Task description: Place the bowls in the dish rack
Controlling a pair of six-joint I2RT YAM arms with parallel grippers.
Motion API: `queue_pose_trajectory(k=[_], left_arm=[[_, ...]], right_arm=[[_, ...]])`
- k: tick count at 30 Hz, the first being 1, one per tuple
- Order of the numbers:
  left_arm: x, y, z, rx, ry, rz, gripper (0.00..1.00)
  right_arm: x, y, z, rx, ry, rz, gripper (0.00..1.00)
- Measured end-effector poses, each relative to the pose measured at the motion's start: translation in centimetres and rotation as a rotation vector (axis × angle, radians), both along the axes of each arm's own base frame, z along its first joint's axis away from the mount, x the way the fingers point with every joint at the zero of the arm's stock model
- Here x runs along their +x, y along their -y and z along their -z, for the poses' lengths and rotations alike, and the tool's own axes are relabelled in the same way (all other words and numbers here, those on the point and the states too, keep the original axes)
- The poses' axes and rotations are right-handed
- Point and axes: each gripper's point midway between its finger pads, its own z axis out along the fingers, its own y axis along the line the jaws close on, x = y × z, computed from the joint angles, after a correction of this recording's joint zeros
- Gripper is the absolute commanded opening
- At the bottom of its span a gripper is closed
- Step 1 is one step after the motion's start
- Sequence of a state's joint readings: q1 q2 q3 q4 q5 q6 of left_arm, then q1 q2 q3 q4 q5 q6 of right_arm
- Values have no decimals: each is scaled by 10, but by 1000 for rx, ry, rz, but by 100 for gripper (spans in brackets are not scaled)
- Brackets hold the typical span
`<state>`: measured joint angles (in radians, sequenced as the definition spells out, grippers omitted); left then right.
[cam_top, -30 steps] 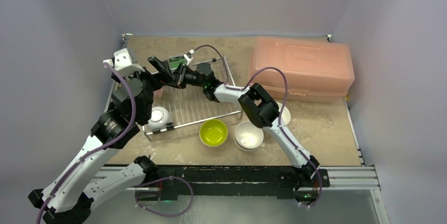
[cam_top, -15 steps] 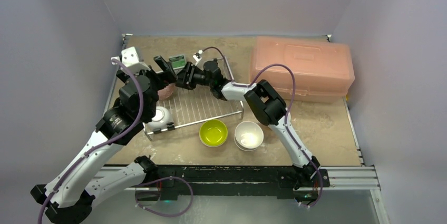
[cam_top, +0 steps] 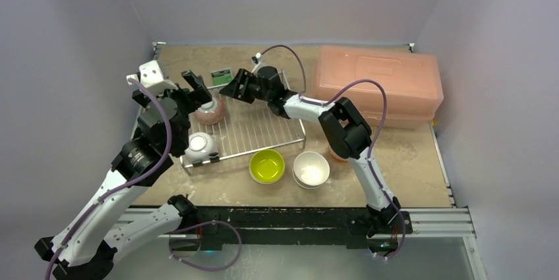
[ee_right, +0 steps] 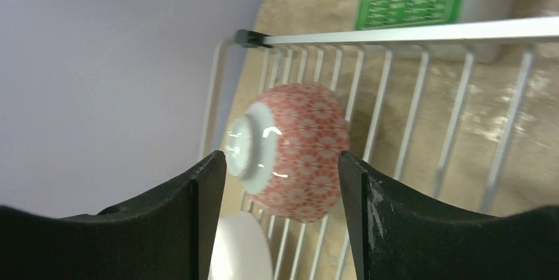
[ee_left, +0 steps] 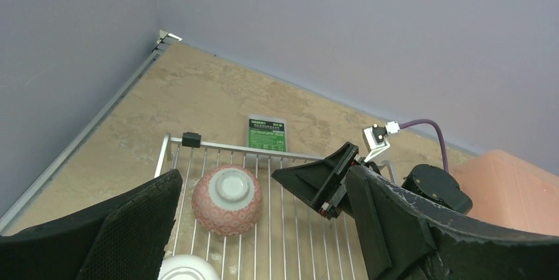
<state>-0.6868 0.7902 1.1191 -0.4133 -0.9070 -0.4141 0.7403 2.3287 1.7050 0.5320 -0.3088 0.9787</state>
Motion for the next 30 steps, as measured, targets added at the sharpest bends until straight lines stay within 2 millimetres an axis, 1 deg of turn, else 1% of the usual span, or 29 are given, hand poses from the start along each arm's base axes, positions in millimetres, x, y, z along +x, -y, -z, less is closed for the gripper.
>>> queue_pose_trajectory(k=[2,4,7,10,13,16,21,22,26,30], left_arm=[[-1,-2,-3,2,5,-5,95],[-2,-3,-3,2,7,-8,95],[-2,-4,-4,2,7,-9,95],[-2,-4,-3,4,6,-9,95],[-2,-3,-2,7,1,-9,95],[-2,-3,-1,12,-5,-9,95],[-3,-4,1,17,-10,-10,95],[-3,-5,0,16,-8,-11,95],[-5,-6,-1,12,-3,-15,95],[-6,-9,-3,8,2,-22,95]], right_arm=[[3,4,10,-43,-6,21,63],[3,6,17,-74,-8,26,68],[4,5,19,-93,8,20,71],[6,-2,15,-97,41,7,72],[6,-14,11,-98,84,-13,72],[1,-28,15,-117,127,-34,72],[-2,-44,35,-179,197,-48,71],[-2,-46,37,-178,202,-52,71],[-3,-55,33,-182,231,-67,69],[-6,-59,34,-191,212,-86,67]])
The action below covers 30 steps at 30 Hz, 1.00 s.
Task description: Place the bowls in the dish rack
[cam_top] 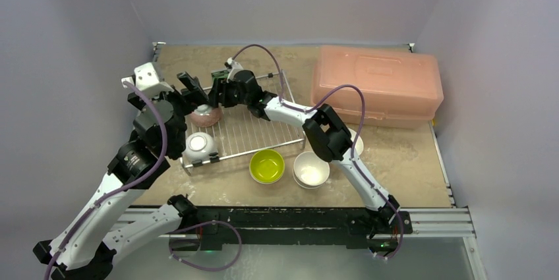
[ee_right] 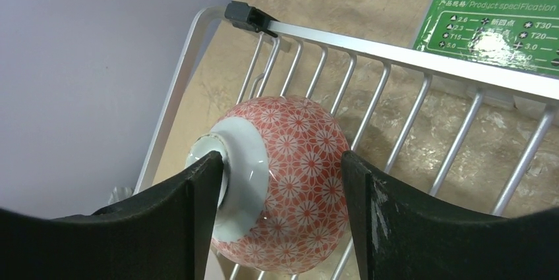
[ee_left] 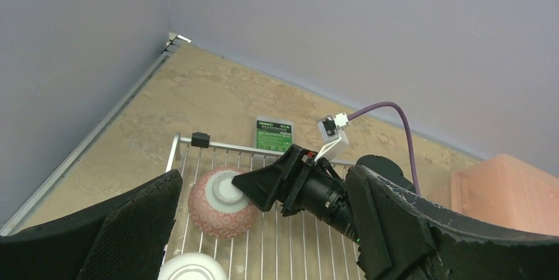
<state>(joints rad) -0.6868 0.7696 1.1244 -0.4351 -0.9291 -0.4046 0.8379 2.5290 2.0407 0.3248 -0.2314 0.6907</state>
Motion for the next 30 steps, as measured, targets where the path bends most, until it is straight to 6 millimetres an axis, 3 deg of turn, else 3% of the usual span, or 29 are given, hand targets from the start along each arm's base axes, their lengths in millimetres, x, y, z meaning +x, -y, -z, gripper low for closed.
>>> queue_pose_trajectory(k=[15,30], left_arm=[[-1,-2,-1,-4,5,-3,95],[-2,-1,-1,-7,3,5,95]], right_arm=[[-34,-11,1,48,-182,-96,63],[-41,-17,0,67,-212,-97,59]])
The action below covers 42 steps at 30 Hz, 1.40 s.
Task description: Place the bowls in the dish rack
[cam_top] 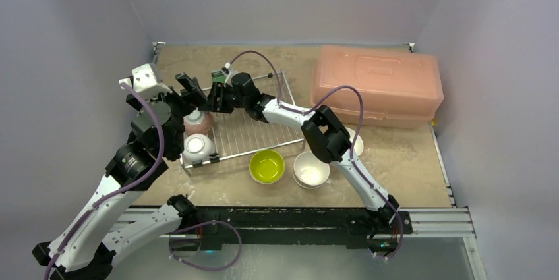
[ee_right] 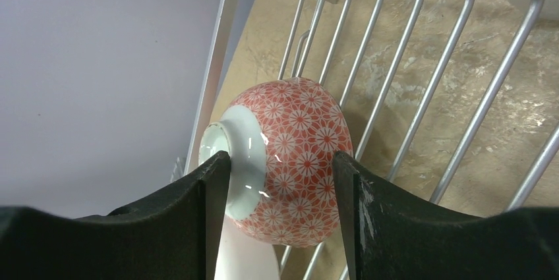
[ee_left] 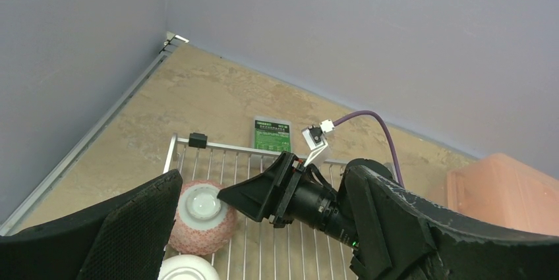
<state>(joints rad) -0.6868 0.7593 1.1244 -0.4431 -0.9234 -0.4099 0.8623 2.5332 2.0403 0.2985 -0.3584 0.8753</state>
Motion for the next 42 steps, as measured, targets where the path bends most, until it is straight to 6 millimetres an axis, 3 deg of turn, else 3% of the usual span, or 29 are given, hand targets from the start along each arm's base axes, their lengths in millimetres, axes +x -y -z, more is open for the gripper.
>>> queue_pose_trajectory(k=[11,20,30,32,36,42], left_arm=[[0,1,2,-10,-4,3,95],[2,4,6,0,-19,8,95],[2,6,8,11,-35,22,96],[1,6,5,8,-32,31,98],[-1,10,-3,-5,-19,63,99],[-7,19,-10,-23,-6,144,99]], right_arm=[[-14,-6,-2,15,-7,-49,58],[-24,-15,12,25,-33,-96,57],[-16,-11,3,-21,1,-59,71],[-13,-6,-7,-40,12,-40,73],[-4,15,-46,-63,57,13,73],[-3,78,-126,-110,172,146,73]])
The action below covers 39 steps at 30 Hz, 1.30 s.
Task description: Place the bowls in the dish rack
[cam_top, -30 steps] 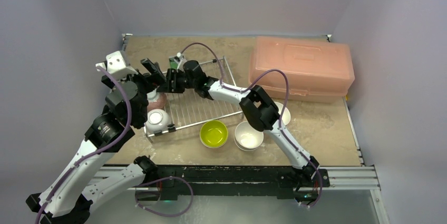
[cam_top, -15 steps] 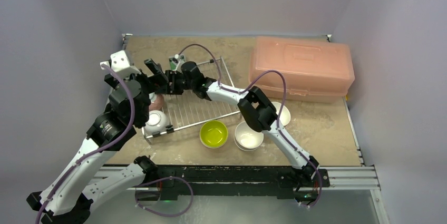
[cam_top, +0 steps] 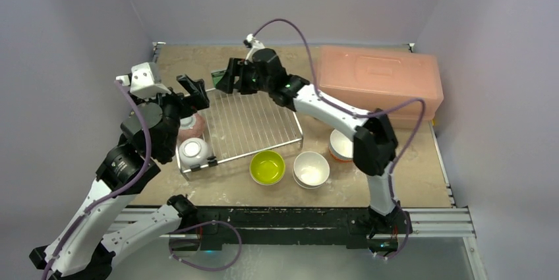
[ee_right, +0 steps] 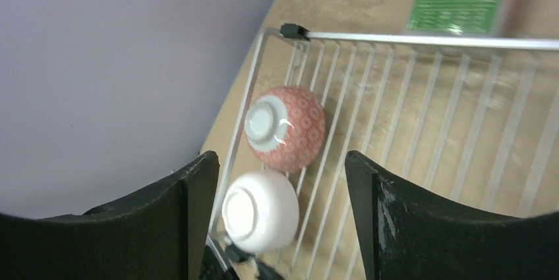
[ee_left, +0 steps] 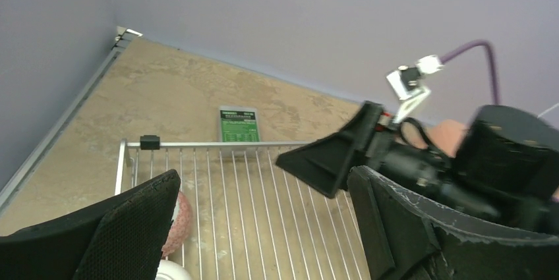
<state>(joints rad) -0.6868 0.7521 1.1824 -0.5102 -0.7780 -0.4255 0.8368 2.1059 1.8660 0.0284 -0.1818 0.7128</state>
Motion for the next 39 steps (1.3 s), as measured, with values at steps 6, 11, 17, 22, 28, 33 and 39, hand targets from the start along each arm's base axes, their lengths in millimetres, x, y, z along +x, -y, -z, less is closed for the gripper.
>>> queue_pose_trajectory(k=[6,11,17,22,28,33,39], left_arm=[[-8,10,-3,-13,5,94,98],[-13,21,-3,-25,0,169,97],[-16,32,-7,-45,35,236,97],[-9,39,-10,-53,46,241,96],[3,44,12,-52,12,214,96],[7,49,45,-55,-43,206,96],[12,54,69,-67,-90,196,94]], right_arm=[[-30,90,-32,-111,49,186,74],[-63,168,-20,-263,37,321,75],[-104,238,-7,-374,54,370,76],[-132,266,15,-426,52,329,73],[-157,266,56,-499,15,170,60],[-182,269,83,-509,0,55,63],[-205,268,107,-461,-22,-8,61]])
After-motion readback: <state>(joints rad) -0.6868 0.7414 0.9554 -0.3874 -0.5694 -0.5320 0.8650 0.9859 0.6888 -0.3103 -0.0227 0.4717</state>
